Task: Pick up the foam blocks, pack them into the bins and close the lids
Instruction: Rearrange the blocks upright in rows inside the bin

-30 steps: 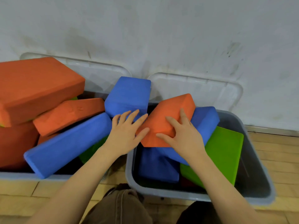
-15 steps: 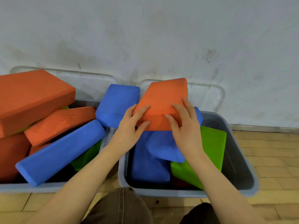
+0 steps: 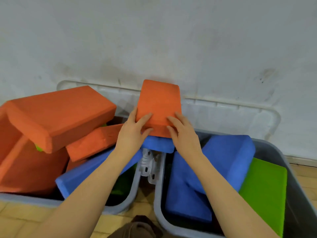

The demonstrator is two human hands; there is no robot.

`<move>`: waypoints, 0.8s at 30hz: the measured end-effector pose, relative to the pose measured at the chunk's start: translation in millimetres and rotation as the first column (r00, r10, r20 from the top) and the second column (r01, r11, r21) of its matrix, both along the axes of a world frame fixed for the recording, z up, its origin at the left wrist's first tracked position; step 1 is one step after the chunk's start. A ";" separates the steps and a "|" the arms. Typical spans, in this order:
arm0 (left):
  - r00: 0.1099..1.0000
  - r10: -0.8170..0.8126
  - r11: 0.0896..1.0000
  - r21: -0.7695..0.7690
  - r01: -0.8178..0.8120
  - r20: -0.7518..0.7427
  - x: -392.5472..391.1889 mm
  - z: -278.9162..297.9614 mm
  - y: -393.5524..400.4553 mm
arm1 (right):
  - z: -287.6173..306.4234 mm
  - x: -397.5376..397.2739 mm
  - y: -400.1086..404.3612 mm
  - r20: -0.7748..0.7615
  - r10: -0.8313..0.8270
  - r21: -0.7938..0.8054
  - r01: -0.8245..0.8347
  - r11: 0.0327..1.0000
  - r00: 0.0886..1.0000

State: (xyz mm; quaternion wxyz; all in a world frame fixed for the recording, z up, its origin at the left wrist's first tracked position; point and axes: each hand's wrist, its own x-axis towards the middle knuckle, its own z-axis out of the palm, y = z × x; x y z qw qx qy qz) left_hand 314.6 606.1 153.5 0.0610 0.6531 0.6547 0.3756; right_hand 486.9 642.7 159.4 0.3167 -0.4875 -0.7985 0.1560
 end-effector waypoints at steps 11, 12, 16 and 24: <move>0.932 -0.086 0.977 0.153 0.149 -0.352 58.8 -3.7 -9.6 | -9.2 72.3 -28.6 0.119 -0.153 0.103 0.141 0.985 0.981; 0.923 -0.139 0.965 0.159 0.208 -0.359 70.6 -5.8 -10.2 | -11.3 88.0 -33.5 0.127 -0.187 0.117 0.173 0.978 0.974; 0.834 -0.393 0.900 0.025 0.435 -0.388 115.3 -24.3 -13.2 | -24.6 152.8 -55.3 0.170 -0.343 0.122 0.326 0.938 0.924; 0.622 -0.674 0.735 -0.449 0.509 -0.399 161.6 -54.2 -24.1 | -57.5 219.0 -108.1 0.474 -0.423 -0.046 0.502 0.864 0.772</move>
